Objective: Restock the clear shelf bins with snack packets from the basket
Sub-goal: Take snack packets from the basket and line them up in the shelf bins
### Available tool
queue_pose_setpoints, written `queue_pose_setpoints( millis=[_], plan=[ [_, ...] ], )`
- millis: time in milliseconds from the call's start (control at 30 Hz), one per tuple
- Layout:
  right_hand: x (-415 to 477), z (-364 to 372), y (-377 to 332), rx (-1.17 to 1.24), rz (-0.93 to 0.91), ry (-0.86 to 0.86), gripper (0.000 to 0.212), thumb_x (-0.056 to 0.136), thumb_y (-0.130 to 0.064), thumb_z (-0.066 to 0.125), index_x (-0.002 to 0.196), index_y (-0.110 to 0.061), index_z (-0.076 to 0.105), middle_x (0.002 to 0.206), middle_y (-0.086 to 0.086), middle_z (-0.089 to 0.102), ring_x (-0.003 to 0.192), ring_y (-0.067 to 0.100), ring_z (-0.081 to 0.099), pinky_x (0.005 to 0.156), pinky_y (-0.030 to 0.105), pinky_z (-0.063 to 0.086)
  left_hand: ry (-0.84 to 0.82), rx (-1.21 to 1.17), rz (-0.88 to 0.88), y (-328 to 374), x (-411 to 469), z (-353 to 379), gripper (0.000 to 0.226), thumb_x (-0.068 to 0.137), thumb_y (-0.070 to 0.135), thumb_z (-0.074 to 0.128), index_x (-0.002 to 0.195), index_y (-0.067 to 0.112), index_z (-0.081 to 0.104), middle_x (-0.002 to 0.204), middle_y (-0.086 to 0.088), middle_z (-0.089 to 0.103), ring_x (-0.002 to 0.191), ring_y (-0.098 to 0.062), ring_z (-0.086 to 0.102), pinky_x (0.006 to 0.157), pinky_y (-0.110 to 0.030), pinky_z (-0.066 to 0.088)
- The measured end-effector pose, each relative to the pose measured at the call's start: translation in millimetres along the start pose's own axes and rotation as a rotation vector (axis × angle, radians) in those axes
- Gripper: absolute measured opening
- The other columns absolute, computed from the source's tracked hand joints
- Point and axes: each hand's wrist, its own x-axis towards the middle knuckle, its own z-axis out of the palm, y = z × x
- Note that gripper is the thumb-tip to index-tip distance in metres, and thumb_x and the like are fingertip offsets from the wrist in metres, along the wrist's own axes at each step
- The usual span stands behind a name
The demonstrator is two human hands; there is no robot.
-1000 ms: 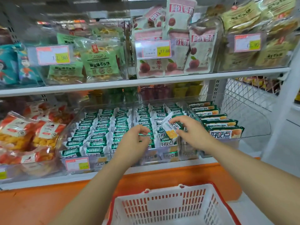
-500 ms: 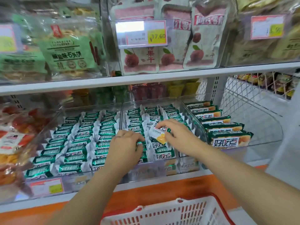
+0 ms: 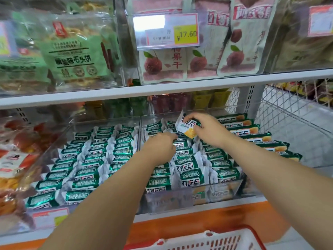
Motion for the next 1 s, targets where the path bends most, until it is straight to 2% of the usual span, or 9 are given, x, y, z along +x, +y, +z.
queue_pose_setpoints(
  millis=[133, 233, 300, 433, 633, 700, 767, 867, 1000],
  plan=[
    [1, 2, 14, 0.075, 0.088, 0.003, 0.04, 0.094, 0.001, 0.041, 0.11, -0.032, 0.056, 0.102, 0.018, 0.065, 0.037, 0.009, 0.033, 0.035, 0.018, 0.025, -0.12, -0.049, -0.021, -1, 17, 2, 0.061, 0.095, 0.028, 0.043, 0.151, 0.02, 0.019, 0.158, -0.008, 0.016, 0.141, -0.028, 0.025, 0.112, -0.041, 0.029],
    [4, -3, 16, 0.134, 0.1, 0.056, 0.039, 0.093, 0.003, 0.043, 0.111, -0.028, 0.057, 0.11, 0.009, 0.062, 0.034, 0.005, 0.035, 0.035, 0.019, 0.026, -0.128, 0.027, -0.055, 0, 22, -2, 0.069, 0.093, 0.036, 0.044, 0.152, 0.024, 0.012, 0.16, -0.01, 0.006, 0.144, -0.032, 0.012, 0.113, -0.045, 0.022],
    [7, -6, 13, 0.154, 0.085, 0.113, 0.037, 0.093, 0.006, 0.043, 0.113, -0.021, 0.057, 0.114, -0.002, 0.053, 0.03, 0.002, 0.038, 0.033, 0.015, 0.027, -0.158, 0.058, -0.09, 1, 26, -3, 0.067, 0.092, 0.039, 0.043, 0.152, 0.024, 0.017, 0.159, -0.01, 0.001, 0.145, -0.033, 0.007, 0.113, -0.049, 0.018],
    [15, -6, 7, 0.092, 0.028, 0.137, 0.033, 0.092, 0.006, 0.045, 0.113, -0.016, 0.057, 0.116, -0.004, 0.047, 0.031, -0.001, 0.042, 0.032, 0.011, 0.025, -0.135, -0.006, -0.109, 1, 30, 0, 0.054, 0.089, 0.037, 0.048, 0.14, 0.021, 0.039, 0.152, -0.007, 0.015, 0.139, -0.031, 0.014, 0.111, -0.047, 0.021],
    [28, 7, 6, 0.037, 0.011, 0.106, 0.033, 0.091, 0.007, 0.046, 0.112, -0.015, 0.058, 0.103, 0.0, 0.054, 0.041, 0.001, 0.046, 0.035, 0.011, 0.028, -0.107, -0.169, -0.09, -7, 25, 1, 0.052, 0.087, 0.033, 0.051, 0.136, 0.025, 0.039, 0.138, -0.012, 0.041, 0.13, -0.028, 0.031, 0.107, -0.044, 0.029],
    [28, 12, 10, 0.052, 0.022, 0.093, 0.034, 0.09, 0.008, 0.046, 0.112, -0.014, 0.059, 0.097, -0.001, 0.056, 0.043, 0.001, 0.05, 0.034, 0.01, 0.027, -0.097, -0.179, -0.102, -7, 28, 1, 0.055, 0.09, 0.035, 0.045, 0.143, 0.025, 0.034, 0.145, -0.013, 0.038, 0.134, -0.028, 0.029, 0.111, -0.05, 0.023],
    [27, 16, 15, 0.05, 0.037, 0.093, 0.035, 0.09, 0.009, 0.046, 0.114, -0.014, 0.059, 0.092, -0.003, 0.053, 0.04, -0.008, 0.048, 0.034, 0.011, 0.029, -0.108, -0.087, -0.102, -7, 34, 4, 0.051, 0.094, 0.039, 0.036, 0.143, 0.023, 0.037, 0.152, -0.01, 0.028, 0.139, -0.029, 0.02, 0.114, -0.056, 0.011],
    [26, 18, 18, 0.047, 0.037, 0.1, 0.035, 0.09, 0.008, 0.047, 0.113, -0.015, 0.059, 0.103, -0.003, 0.052, 0.041, -0.004, 0.046, 0.035, 0.011, 0.031, -0.09, 0.014, -0.063, -7, 42, 10, 0.049, 0.094, 0.042, 0.031, 0.137, 0.023, 0.044, 0.155, -0.005, 0.017, 0.142, -0.029, 0.009, 0.114, -0.06, -0.003],
    [29, 15, 15, 0.108, 0.054, 0.146, 0.032, 0.093, 0.004, 0.047, 0.113, -0.018, 0.058, 0.096, -0.014, 0.045, 0.042, -0.003, 0.05, 0.036, 0.015, 0.033, -0.093, -0.006, -0.046, -8, 44, 11, 0.044, 0.094, 0.041, 0.033, 0.131, 0.021, 0.046, 0.153, -0.002, 0.024, 0.142, -0.027, 0.011, 0.113, -0.061, -0.004]
  ],
)
